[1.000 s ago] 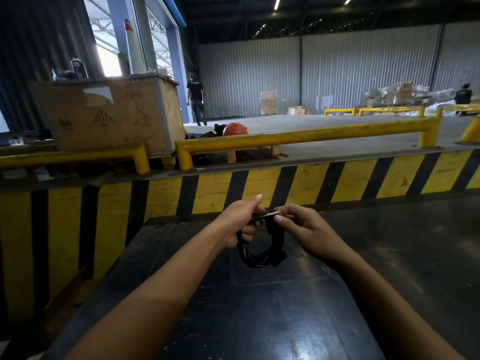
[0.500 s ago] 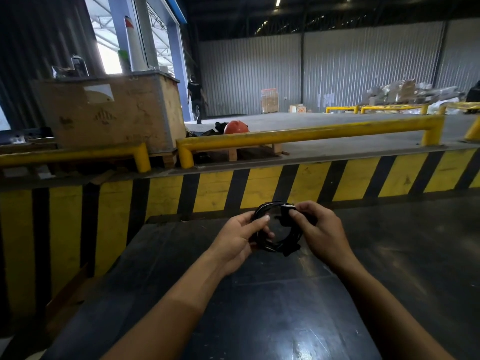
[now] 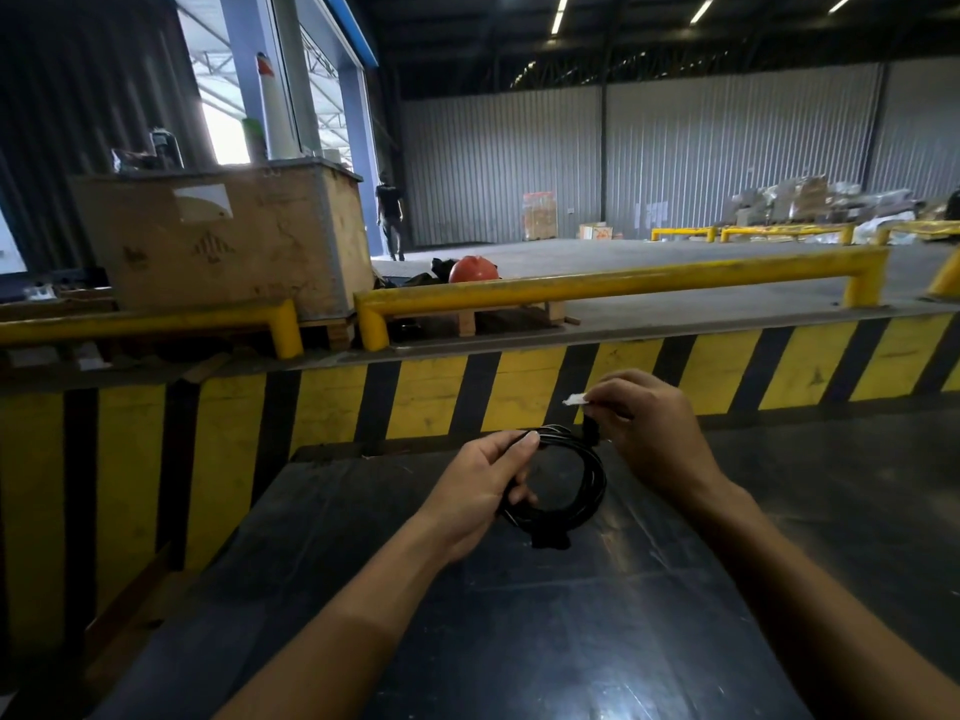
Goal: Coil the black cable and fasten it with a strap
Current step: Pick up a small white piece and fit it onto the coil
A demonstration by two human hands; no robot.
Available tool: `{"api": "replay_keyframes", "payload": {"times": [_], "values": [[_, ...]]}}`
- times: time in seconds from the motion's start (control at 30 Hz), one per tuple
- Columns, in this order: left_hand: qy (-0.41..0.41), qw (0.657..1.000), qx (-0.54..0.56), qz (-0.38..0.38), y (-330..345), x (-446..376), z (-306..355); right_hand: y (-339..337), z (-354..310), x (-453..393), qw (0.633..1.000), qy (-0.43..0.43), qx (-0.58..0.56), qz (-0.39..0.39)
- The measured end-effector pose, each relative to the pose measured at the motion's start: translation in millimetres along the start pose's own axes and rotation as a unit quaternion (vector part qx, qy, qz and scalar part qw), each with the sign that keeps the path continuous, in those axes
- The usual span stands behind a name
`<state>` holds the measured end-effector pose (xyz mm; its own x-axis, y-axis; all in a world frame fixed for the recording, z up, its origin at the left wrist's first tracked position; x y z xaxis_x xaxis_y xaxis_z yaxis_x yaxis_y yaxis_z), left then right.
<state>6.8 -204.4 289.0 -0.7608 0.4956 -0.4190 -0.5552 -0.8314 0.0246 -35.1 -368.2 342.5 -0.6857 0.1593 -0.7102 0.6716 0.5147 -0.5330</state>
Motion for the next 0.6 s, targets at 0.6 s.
{"api": "replay_keyframes", "payload": {"times": [0.6], "values": [[-0.043,0.998,0.037,-0.002,13,0,-2,5,-5,13,0.961,0.090,-0.214,-0.152]]}}
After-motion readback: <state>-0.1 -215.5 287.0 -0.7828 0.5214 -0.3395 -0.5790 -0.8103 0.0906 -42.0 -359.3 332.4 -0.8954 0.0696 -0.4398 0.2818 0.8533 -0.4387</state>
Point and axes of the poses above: each hand's wrist, its own x-axis away from the middle knuckle, its own y-axis out of the palm, z = x × y, the point moved 5 cm from there along -x, towards the middle knuckle, and after that the axes turned 10 degrees about y, right-handed, at the moved point
